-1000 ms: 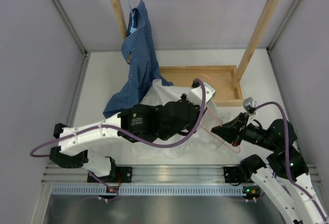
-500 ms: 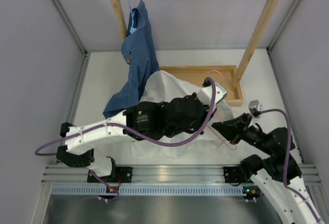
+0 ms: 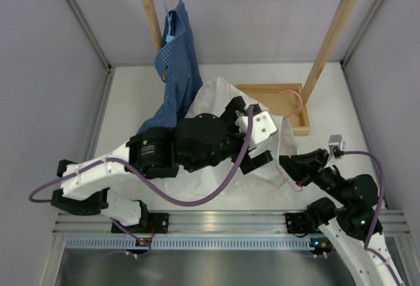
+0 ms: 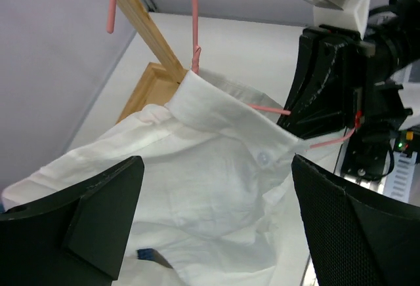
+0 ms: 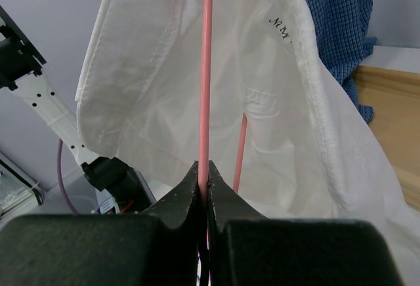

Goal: Place the shirt on the hanger

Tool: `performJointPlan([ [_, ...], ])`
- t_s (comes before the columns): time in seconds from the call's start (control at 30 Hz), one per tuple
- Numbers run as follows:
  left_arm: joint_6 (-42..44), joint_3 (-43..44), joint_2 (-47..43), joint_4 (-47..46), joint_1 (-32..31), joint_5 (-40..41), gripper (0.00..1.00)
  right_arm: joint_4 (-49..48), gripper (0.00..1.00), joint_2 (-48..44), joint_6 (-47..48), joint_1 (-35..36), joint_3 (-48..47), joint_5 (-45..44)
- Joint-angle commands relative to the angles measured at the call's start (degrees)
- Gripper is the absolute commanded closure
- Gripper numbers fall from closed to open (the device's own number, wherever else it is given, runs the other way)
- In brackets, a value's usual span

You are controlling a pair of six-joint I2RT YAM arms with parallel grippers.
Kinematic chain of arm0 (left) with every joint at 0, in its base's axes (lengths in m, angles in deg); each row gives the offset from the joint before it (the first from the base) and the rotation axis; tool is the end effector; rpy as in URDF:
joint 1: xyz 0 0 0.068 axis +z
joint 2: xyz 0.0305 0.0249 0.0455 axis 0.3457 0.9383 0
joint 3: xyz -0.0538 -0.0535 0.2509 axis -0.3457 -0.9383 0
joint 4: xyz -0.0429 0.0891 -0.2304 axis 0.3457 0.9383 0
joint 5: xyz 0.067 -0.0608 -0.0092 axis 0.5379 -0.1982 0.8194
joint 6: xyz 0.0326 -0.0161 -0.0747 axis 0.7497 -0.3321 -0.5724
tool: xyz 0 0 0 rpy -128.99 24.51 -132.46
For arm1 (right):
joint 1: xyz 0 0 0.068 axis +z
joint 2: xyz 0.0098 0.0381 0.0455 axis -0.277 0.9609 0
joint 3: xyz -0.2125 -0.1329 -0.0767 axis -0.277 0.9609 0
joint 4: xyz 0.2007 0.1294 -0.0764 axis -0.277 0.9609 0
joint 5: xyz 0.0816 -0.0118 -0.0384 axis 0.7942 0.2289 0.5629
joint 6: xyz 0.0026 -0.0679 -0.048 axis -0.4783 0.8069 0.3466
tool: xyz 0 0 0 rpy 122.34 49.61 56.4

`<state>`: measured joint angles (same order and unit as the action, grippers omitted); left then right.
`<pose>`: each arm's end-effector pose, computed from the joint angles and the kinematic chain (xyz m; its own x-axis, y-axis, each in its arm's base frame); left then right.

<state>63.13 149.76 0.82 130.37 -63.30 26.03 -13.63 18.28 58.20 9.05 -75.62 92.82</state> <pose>0.0627 -0.3013 0.4858 0.0538 0.3261 -0.9438 0.8711 0.4468 0.2041 0.0658 0.0679 0.3039 -0.1934 0.4080 -0.8923 -0.7933 0.4700 0.3869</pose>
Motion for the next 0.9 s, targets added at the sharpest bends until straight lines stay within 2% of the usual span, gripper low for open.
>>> performJointPlan([
  [0.0,21.03,-6.58,-7.67,-9.39,-0.15,-8.33,0.02,-5.11,1.0,-5.45,1.01,0.28,-0.76,-0.11],
  [0.03,23.18,-10.26,-8.57,-10.56,0.38,-10.0,0.02,-5.1,1.0,-5.8,1.27,0.28,-0.85,0.42],
  [0.1,25.21,-11.62,-9.72,-11.71,3.61,-16.4,0.02,-5.1,1.0,-6.77,1.63,0.28,-1.02,2.78],
  [0.13,24.35,-10.49,-9.46,-11.28,9.9,-20.26,0.02,-4.93,1.0,-7.04,1.89,0.28,-1.11,3.58],
  [0.17,23.04,-9.26,-9.02,-10.57,13.79,-31.79,0.02,-4.58,1.0,-7.21,2.33,0.36,-1.37,4.98],
  [0.23,19.25,-6.53,-6.91,-8.29,21.61,-39.96,0.02,-2.56,1.0,-6.95,3.38,0.28,-2.51,6.04],
  [0.3,19.15,-3.89,-5.51,-7.06,22.09,-45.49,0.03,-1.24,1.0,-6.6,4.09,0.36,-3.04,7.27],
  [0.4,18.89,-2.75,-4.45,-6.09,22.09,-49.12,0.03,-1.32,1.0,-6.25,4.27,0.36,-3.04,9.38],
  [0.47,18.81,-1.34,-3.22,-2.67,22.53,-50.96,0.03,-1.94,1.0,-6.16,4.35,0.36,-3.31,11.31],
  [0.63,19.59,1.3,0.12,5.95,22.62,-62.63,0.03,-1.68,1.0,-5.9,4.79,0.28,-4.89,13.34],
  [0.77,20.04,-0.19,-0.14,6.48,22.71,-63.99,0.18,-2.46,1.0,-4.85,5.06,0.28,-5.85,16.93],
  [0.87,19.25,0.68,1.08,6.57,22.79,-63.72,0.2,-4.21,1.0,-4.67,4.44,0.36,-6.03,20.1],
])
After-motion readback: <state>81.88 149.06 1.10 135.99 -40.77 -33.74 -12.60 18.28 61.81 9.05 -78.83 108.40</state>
